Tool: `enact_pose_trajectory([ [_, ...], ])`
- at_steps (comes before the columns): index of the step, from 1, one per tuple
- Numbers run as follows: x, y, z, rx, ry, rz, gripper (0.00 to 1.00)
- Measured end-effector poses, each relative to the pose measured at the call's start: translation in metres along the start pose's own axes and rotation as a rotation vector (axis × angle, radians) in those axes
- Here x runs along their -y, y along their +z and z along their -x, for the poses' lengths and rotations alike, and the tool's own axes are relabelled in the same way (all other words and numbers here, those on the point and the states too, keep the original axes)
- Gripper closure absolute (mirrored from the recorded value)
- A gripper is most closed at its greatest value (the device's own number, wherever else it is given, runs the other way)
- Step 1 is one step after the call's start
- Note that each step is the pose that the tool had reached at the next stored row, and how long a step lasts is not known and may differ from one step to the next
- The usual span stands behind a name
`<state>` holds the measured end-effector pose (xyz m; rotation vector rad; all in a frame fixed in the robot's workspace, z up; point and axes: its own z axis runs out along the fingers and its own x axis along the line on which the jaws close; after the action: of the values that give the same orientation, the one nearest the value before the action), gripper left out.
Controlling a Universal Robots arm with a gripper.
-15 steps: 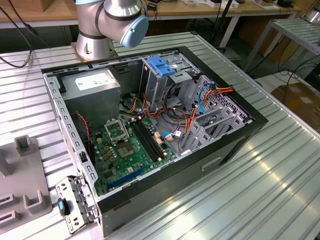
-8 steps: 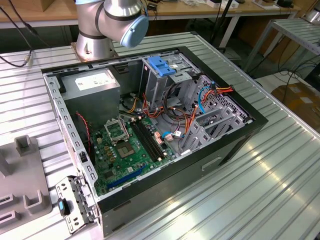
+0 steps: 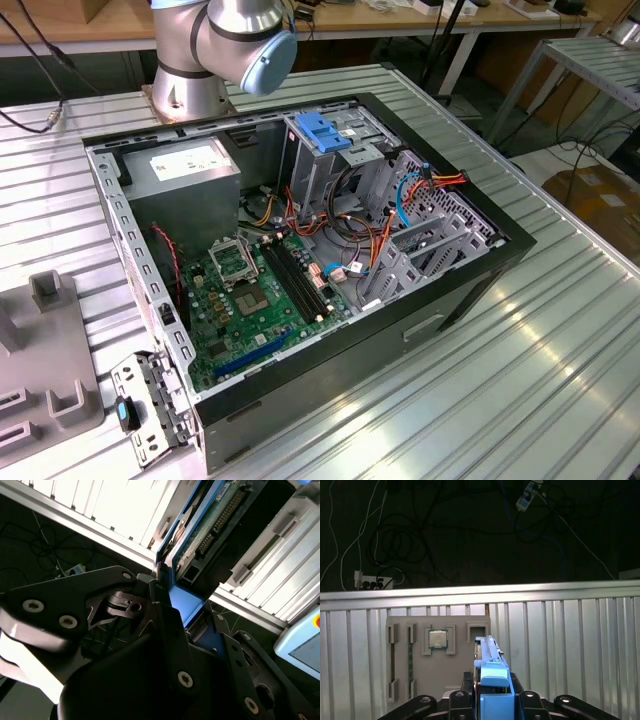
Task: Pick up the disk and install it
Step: 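Pick up the disk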
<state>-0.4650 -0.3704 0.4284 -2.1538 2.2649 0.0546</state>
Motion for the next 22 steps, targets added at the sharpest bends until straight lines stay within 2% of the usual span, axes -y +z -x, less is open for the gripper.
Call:
enact_pose_trajectory([
  [2, 0.0000, -0.0029, 0.0001, 0.0000, 0.000, 0.0004, 0.63],
  [18, 0.0002, -0.0127, 0.0005, 0.0000, 0.000, 0.0014, 0.63],
  [20, 0.0003, -0.0217, 0.0008, -0.0001, 0.000, 0.0028, 0.63],
  [22, 0.0006, -0.0246, 0.0009, -0.0001, 0.000, 0.0036, 0.63],
])
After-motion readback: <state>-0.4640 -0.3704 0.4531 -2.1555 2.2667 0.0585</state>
